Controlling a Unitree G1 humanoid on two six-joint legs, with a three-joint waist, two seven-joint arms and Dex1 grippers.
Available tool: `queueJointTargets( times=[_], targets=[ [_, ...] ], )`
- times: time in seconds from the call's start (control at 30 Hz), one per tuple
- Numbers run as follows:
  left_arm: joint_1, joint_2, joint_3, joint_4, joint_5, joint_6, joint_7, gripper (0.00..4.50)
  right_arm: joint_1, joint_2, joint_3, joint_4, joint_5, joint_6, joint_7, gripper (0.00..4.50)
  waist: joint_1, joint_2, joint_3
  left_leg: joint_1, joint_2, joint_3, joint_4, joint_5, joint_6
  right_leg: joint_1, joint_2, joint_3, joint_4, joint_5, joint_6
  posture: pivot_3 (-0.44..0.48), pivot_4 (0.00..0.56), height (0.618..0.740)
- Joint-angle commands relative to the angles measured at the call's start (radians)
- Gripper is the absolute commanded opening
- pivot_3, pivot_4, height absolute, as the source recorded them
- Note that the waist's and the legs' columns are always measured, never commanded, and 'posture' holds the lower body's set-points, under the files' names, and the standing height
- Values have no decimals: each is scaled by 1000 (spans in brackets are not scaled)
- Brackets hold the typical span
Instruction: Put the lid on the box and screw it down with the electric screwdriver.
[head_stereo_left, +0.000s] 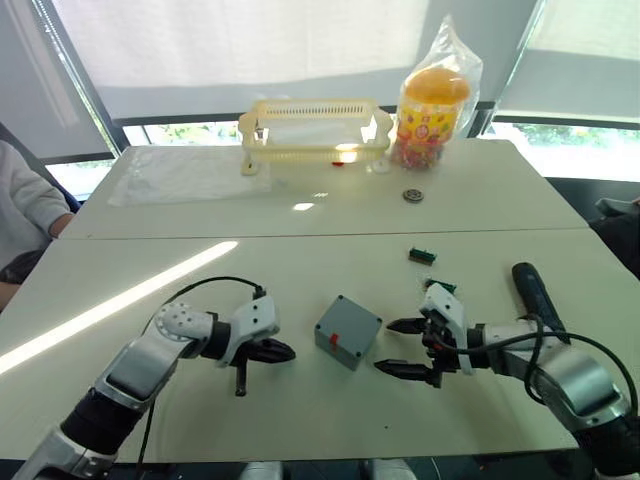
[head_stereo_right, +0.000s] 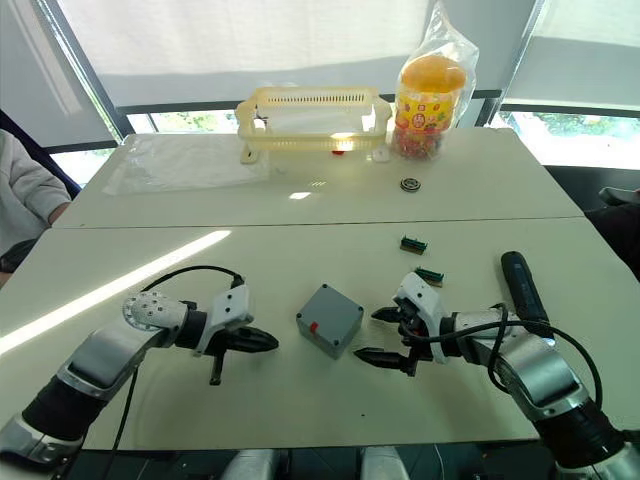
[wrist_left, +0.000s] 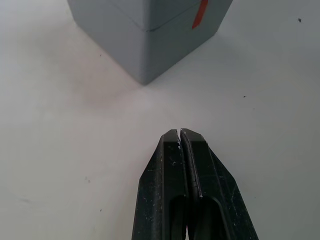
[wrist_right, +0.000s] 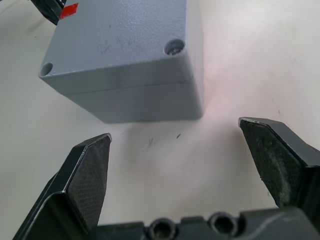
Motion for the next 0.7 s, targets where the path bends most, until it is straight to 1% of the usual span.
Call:
queueJointTargets(
  times=[0.03,0.2,0.33,0.7],
  targets=[
    [-9,-24,-7,-21,-2,-1,31,0,-34,24,16,25,-23,-54,46,4478,-1,0,0,0,0,0,0,0,0,0,0,0,0,0,0,0,150,740],
    [-34,-84,-33,39,37,-41,85,0,-51,52,47,43,-54,-82,77,4478,0,0,0,0,0,0,0,0,0,0,0,0,0,0,0,0,150,740],
    [-65,-123,-46,86,50,-64,107,0,-33,68,50,12,-53,-74,81,4478,0,0,0,0,0,0,0,0,0,0,0,0,0,0,0,0,150,740],
    [-99,-141,-49,141,82,-115,118,0,59,71,28,-133,-24,0,50,4478,0,0,0,0,0,0,0,0,0,0,0,0,1,0,0,0,150,740]
  ],
)
